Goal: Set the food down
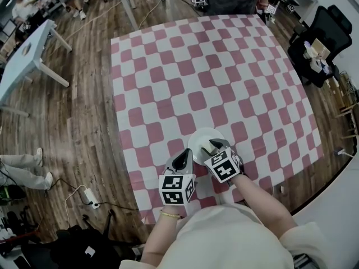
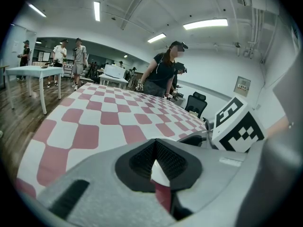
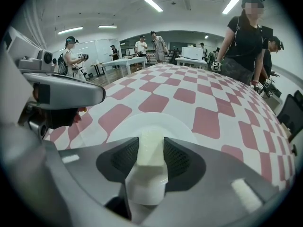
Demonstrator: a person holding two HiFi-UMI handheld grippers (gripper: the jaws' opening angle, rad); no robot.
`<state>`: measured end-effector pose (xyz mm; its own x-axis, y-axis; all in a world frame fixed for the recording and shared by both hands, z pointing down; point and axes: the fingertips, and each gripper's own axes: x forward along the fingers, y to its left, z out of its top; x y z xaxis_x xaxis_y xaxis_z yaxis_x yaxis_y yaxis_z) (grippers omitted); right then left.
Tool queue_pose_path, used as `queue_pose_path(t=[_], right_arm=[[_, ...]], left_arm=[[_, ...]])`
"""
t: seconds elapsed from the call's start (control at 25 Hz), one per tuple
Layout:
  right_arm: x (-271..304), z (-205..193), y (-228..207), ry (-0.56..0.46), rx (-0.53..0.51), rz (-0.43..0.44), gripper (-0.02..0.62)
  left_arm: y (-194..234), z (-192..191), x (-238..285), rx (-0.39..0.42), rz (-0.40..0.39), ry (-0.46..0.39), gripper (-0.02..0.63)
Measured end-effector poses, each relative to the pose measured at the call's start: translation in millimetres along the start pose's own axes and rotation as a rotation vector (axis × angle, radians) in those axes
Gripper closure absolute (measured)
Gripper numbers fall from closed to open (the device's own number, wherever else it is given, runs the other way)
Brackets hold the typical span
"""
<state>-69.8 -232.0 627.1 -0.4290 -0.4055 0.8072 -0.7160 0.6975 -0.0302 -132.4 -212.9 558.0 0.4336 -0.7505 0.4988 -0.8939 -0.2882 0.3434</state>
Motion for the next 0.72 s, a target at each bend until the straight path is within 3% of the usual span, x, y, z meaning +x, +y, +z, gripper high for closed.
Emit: queue_pose_path(t=[0.72], right_arm=[[-18,2,3,-0.067,0.017,-0.027,0.423]], left_arm=[[-13,-6,-14,0.009,0.005,-0.012,0.606]])
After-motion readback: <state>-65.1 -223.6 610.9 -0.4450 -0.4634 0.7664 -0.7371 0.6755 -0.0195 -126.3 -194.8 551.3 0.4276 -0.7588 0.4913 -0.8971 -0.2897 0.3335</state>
